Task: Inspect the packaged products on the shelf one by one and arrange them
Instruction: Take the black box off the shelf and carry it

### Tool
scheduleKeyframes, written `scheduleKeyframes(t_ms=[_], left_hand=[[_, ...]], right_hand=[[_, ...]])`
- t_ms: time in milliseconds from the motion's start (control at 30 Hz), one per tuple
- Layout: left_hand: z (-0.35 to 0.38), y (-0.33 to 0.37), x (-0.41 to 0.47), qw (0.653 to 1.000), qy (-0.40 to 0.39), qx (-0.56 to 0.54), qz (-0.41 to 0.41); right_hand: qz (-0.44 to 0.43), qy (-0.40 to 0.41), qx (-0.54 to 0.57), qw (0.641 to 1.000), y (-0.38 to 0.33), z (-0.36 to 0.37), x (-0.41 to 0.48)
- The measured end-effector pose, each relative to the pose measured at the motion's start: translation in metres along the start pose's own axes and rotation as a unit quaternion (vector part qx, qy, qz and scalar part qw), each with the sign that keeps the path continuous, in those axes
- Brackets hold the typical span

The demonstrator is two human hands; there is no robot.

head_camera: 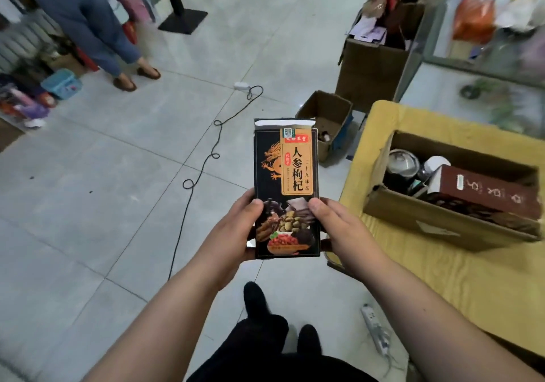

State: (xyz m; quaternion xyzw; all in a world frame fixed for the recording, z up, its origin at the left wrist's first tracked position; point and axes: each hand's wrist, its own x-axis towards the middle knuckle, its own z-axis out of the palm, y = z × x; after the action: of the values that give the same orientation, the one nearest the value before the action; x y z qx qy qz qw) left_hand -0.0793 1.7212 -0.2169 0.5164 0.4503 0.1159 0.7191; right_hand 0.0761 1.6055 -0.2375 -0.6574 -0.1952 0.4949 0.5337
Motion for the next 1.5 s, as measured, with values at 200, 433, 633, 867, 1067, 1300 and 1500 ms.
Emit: scheduleKeyframes(t_ms=[200, 433, 633, 867, 1067, 1300, 1500], left_hand=[[0.013, 0.026, 0.057, 0.994, -0.104, 0.008, -0.02], [0.049, 0.047, 0.108, 0.967, -0.244, 0.072, -0.031], [0.095, 0.069, 0.127, 0.967, -0.249, 0.02, 0.045], [0.176, 0.093, 0.137, 0.963, -0.221, 0.06, 0.142], [0.248, 0.108, 0.154, 0.954, -0.195, 0.132, 0.187], [0.303, 0.086, 0.191, 0.952, -0.175, 0.226, 0.111], [0.317, 0.05, 0.204, 0.95, -0.162, 0.265, 0.03]], right_hand=[[-0.015, 0.054, 0.025, 0.998, -0.005, -0.023, 0.013], [-0.008, 0.142, 0.065, 0.988, 0.008, -0.046, 0.0], [-0.052, 0.193, -0.009, 0.98, 0.01, -0.095, -0.026], [-0.129, 0.271, -0.233, 0.925, -0.021, -0.216, -0.032], [-0.203, 0.301, -0.391, 0.846, -0.064, -0.326, -0.014], [-0.149, 0.234, -0.468, 0.839, -0.063, -0.41, 0.014], [-0.091, 0.172, -0.483, 0.854, -0.024, -0.432, 0.033]])
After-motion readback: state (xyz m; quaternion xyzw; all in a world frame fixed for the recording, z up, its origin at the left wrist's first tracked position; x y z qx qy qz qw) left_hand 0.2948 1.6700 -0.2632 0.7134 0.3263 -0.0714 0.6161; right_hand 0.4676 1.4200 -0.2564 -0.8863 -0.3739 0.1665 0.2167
